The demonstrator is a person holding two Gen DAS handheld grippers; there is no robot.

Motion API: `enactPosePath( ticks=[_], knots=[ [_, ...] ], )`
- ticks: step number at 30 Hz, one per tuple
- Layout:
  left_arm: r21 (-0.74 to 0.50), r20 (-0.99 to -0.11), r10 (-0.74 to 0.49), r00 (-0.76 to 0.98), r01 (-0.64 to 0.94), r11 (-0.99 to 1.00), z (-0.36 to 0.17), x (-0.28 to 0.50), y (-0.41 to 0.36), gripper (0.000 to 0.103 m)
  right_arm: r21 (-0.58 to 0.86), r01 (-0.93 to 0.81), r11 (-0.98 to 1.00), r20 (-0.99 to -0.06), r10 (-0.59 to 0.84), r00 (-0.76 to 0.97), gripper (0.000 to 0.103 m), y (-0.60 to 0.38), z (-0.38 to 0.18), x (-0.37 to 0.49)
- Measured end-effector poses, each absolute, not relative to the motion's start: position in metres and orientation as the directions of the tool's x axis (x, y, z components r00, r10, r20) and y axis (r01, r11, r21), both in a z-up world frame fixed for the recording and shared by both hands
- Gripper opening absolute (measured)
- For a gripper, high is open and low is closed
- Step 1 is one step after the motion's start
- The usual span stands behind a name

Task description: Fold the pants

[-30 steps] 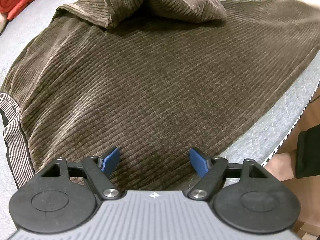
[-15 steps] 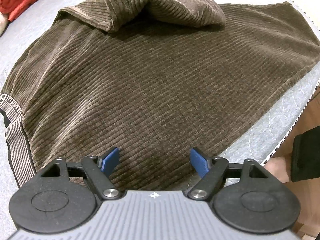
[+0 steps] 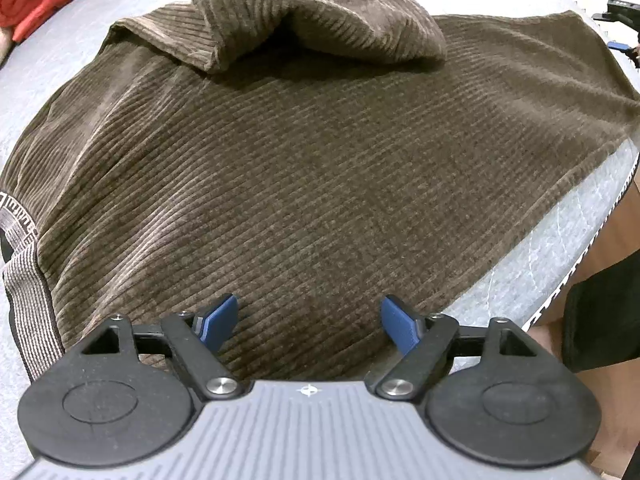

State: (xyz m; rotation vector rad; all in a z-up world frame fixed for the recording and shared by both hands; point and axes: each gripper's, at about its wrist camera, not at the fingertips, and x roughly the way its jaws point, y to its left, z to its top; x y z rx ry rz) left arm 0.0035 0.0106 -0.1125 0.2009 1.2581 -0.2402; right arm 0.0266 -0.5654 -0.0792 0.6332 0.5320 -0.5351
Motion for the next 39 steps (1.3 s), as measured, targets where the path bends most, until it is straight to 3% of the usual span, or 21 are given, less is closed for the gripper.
enactPosePath(
  ticks=[9,11,12,13,15,17,20,22,23,28,31,35,39],
  knots=[
    [0.027,-0.967,-0.043,0.252,0.269,0.963,-0.122,0.010,0.016,0.084,0.340,0.624,0.703,-0.672,-0.282,0.684,0.061,-0.561,-0.104,0.072],
    [0.029,-0.968,-0.041,0.249,0.271,0.962,-0.123,0.014,0.013,0.084,0.294,0.615,0.732,-0.680,-0.292,0.672,0.051,-0.558,-0.105,0.078],
    [0.028,-0.967,-0.042,0.249,0.272,0.962,-0.123,0.015,0.012,0.084,0.267,0.612,0.745,-0.687,-0.298,0.663,0.030,-0.558,-0.106,0.079],
    [0.027,-0.967,-0.045,0.251,0.275,0.961,-0.122,0.017,0.009,0.084,0.244,0.601,0.761,-0.693,-0.297,0.657,0.015,-0.556,-0.106,0.079],
    [0.025,-0.966,-0.048,0.252,0.280,0.960,-0.121,0.020,0.005,0.084,0.203,0.577,0.791,-0.676,-0.313,0.667,0.011,-0.550,-0.101,0.078],
    [0.027,-0.966,-0.049,0.254,0.287,0.957,-0.121,0.022,0.002,0.084,0.135,0.572,0.809,-0.591,-0.397,0.702,0.011,-0.533,-0.081,0.067],
    [0.026,-0.966,-0.051,0.253,0.293,0.956,-0.122,0.024,0.000,0.084,-0.039,0.559,0.828,-0.368,-0.532,0.763,0.016,-0.486,-0.051,0.051],
    [0.023,-0.965,-0.058,0.256,0.301,0.953,-0.122,0.025,-0.001,0.084,-0.165,0.591,0.790,-0.296,-0.611,0.734,0.038,-0.473,-0.052,0.055],
    [0.024,-0.964,-0.058,0.259,0.302,0.953,-0.121,0.024,-0.001,0.084,-0.164,0.658,0.735,-0.295,-0.673,0.679,0.042,-0.482,-0.052,0.056],
    [0.024,-0.962,-0.062,0.265,0.308,0.951,-0.120,0.020,0.000,0.084,0.117,0.806,0.580,-0.445,-0.695,0.565,0.044,-0.559,-0.054,0.021],
    [0.020,-0.960,-0.069,0.272,0.312,0.950,-0.116,0.017,0.001,0.084,0.229,0.788,0.571,-0.583,-0.568,0.581,0.044,-0.593,-0.071,0.005],
    [0.020,-0.957,-0.074,0.282,0.315,0.949,-0.112,0.015,-0.001,0.084,0.179,0.821,0.541,-0.725,-0.492,0.483,0.047,-0.608,-0.089,-0.002],
    [0.022,-0.953,-0.079,0.291,0.328,0.944,-0.109,0.013,-0.004,0.084,0.168,0.835,0.525,-0.786,-0.440,0.434,0.049,-0.610,-0.102,-0.014]
  ],
)
